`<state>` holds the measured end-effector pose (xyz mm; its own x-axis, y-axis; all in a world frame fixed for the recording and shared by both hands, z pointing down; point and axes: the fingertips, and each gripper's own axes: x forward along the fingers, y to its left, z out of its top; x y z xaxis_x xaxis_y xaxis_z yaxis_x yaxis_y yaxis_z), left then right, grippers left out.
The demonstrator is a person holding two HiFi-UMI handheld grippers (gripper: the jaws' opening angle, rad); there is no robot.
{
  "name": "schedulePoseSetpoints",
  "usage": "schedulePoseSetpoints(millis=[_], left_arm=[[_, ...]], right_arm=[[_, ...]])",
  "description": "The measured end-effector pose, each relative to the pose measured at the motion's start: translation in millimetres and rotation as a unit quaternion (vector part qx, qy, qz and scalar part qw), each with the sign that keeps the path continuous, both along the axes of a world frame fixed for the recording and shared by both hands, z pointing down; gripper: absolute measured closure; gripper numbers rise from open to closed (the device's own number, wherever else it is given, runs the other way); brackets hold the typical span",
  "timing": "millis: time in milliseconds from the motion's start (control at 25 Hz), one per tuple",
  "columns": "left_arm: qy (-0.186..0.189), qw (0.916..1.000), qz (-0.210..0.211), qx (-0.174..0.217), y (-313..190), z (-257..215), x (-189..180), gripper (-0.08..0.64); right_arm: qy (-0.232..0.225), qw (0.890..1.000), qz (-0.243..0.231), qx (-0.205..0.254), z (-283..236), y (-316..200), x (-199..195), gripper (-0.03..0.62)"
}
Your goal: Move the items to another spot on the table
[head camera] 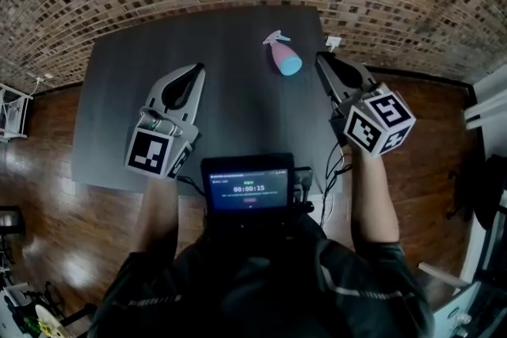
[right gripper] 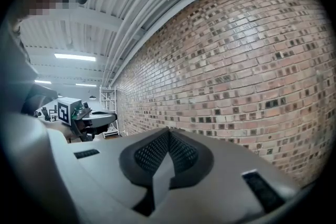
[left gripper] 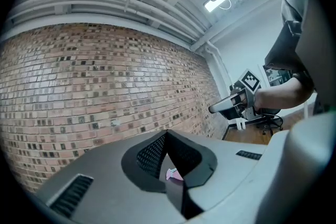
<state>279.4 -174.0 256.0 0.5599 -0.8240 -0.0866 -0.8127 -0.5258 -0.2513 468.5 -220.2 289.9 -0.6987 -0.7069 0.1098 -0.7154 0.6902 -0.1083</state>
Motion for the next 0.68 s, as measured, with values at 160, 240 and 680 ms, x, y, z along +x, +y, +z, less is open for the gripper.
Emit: schedulePoseSetpoints(millis=[160,240,680], left_arm=[[-0.002,1.0000,-0.002,0.002,-0.5,-3.4,-1.4,0.563],[-0.003,1.0000,-0.002,0.003,0.8,-4.7,0.4,0.563],[-0.008,0.9998,-0.002,0.020,7.2,-10.9,7.0,0.563]], right_arm=[[-0.003,1.000,0.002,0.004,-4.8,1.0,1.6,0.592],[-0.001,1.000,0.003,0.005,-6.2,2.1,4.2,0.592],[-0.003,1.000,0.004,0.010,-10.8,10.7,11.0,0.592]])
